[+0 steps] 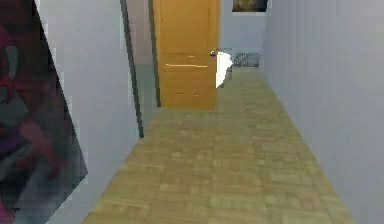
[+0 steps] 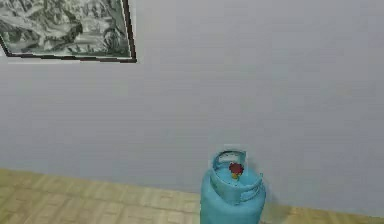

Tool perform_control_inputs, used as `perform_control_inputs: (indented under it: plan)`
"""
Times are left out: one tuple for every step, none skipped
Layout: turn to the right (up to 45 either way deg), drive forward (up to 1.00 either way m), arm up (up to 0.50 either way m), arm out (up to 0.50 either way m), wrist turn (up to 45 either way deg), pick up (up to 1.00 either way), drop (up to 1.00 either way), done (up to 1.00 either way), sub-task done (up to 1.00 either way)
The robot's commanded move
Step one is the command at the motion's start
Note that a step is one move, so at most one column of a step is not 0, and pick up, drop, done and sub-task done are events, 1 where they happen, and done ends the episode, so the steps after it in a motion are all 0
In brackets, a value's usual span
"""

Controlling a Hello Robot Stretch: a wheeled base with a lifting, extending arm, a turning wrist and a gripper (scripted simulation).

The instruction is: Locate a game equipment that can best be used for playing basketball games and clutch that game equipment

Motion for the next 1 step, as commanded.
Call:
perform_control_inputs:
  plan:
    - [0.0, 1.0, 0.0, 0.0, 0.0, 0.0, 0.0, 0.0, 0.0]
